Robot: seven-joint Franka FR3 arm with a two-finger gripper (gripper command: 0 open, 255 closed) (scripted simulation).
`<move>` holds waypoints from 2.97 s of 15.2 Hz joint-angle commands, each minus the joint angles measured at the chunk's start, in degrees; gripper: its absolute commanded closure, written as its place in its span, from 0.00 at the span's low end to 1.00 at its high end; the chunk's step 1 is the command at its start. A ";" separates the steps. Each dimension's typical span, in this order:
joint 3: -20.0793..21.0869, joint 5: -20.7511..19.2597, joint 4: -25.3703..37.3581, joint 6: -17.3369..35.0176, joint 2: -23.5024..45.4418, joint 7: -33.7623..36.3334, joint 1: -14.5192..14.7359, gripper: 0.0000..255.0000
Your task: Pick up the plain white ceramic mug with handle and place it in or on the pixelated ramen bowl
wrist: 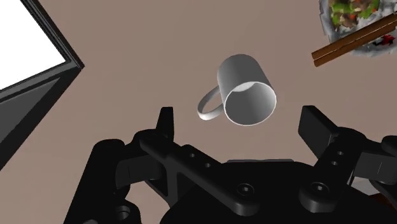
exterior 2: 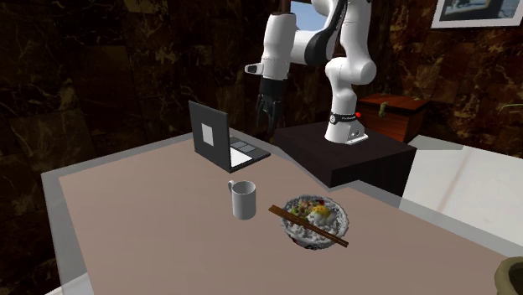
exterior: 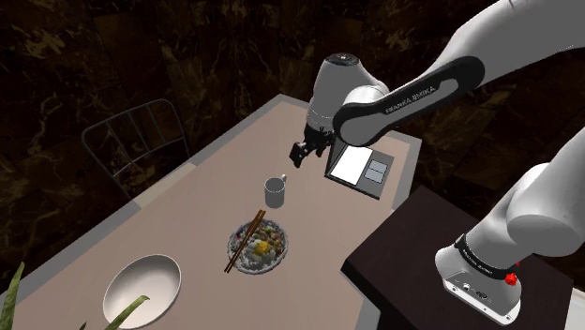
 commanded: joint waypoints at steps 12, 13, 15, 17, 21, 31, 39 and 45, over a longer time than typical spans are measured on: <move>-5.53 -19.43 21.89 5.61 30.17 18.98 9.86 0.00; -6.12 -20.09 24.12 5.53 32.43 19.69 10.75 0.00; -6.87 -20.76 27.13 5.36 35.37 20.43 11.88 0.00; -7.32 -21.18 27.79 6.11 36.76 20.69 12.12 0.00; -8.18 -21.94 29.27 7.53 39.62 21.16 12.57 0.00; -8.51 -22.21 29.89 8.07 40.75 21.33 12.75 1.00; -8.51 -22.21 29.89 8.07 40.74 21.32 12.74 1.00; -7.36 -21.11 28.95 5.89 37.66 20.24 11.93 1.00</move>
